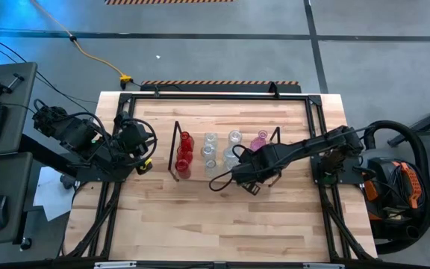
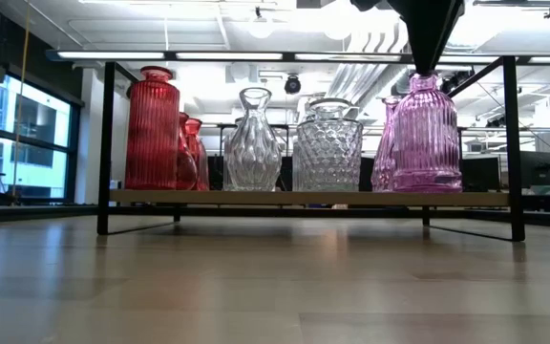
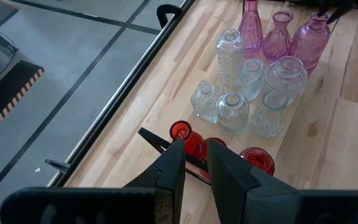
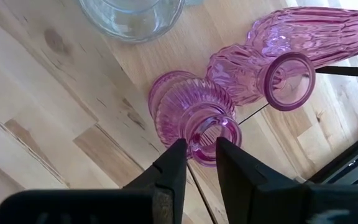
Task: Sort vases onto shelf
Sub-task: Put the transparent vase aligned with the other transparent vase on the shelf, then return to Home Position
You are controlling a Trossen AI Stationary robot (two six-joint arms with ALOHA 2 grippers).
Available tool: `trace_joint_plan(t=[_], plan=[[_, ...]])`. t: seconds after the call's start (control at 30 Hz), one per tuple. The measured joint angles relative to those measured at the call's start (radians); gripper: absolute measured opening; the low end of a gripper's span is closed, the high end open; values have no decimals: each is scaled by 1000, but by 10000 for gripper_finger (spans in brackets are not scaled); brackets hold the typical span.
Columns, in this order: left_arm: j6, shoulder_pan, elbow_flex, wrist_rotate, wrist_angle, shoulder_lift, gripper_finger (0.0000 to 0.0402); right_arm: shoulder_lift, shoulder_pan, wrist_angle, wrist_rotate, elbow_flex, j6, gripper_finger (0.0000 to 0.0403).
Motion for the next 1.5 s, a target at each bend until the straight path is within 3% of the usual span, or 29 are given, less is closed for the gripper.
trace_joint_plan(t=[0.67, 0.83, 0.93, 1.07, 1.3, 1.5], plan=[[-9, 0, 0, -11, 1, 0, 60, -1, 1, -23, 116, 209, -65, 67], [-17, -40, 0, -124, 4, -28, 60, -1, 41, -22, 280, 353, -105, 67], [-9, -57, 0, -121, -2, -77, 60, -4, 71, -20, 399, 458, -159, 67], [40, -66, 0, -107, -2, -152, 60, -61, 94, -20, 482, 532, -215, 67], [140, -76, -27, -134, 3, -303, 60, -282, 133, -22, 581, 419, -163, 67], [158, -76, -218, -107, 116, -454, 60, -504, 181, 52, 638, 142, -79, 67]])
